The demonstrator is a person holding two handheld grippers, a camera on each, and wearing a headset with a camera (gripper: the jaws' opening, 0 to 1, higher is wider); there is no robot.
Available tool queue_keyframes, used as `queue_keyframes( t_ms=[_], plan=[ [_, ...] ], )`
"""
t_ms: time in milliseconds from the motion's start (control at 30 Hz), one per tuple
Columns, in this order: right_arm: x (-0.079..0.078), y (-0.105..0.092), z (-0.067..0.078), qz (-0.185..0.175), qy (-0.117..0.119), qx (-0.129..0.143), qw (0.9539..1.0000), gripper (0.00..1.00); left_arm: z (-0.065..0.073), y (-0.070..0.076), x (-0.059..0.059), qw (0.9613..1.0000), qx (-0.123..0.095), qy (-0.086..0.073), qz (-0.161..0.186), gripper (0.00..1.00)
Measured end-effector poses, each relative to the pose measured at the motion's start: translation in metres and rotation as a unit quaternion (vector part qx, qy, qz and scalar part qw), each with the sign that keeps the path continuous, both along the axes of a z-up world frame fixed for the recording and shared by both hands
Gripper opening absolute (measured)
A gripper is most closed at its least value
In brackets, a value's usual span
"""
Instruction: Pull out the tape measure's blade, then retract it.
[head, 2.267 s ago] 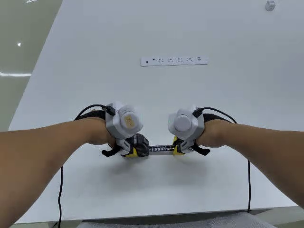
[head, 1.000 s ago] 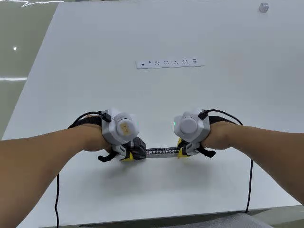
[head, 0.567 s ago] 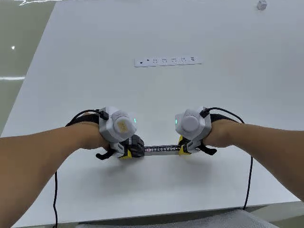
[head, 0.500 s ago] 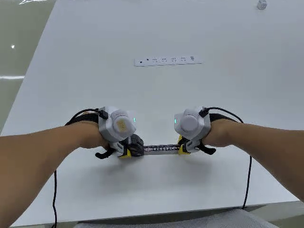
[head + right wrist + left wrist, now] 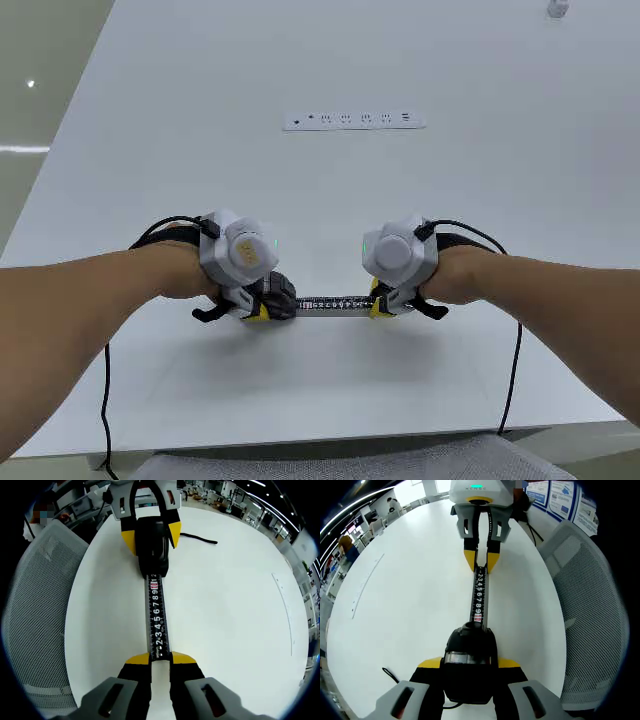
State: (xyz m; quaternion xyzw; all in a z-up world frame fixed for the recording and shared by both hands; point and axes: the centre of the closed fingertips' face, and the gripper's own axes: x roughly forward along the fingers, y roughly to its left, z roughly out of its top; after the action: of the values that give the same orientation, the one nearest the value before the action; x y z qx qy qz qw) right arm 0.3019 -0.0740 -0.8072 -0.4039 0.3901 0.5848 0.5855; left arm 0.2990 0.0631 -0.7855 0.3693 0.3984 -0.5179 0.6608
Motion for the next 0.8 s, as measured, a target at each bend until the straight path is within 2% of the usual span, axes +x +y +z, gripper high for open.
queue_keyframes(
  t_ms=[800],
  plan=[
    [0.001, -0.012, 0.001, 0.001, -0.001, -0.004, 1.0, 0.12, 0.0, 0.001, 0.001, 1.0, 0.001, 0.004, 0.005, 0.34]
  ],
)
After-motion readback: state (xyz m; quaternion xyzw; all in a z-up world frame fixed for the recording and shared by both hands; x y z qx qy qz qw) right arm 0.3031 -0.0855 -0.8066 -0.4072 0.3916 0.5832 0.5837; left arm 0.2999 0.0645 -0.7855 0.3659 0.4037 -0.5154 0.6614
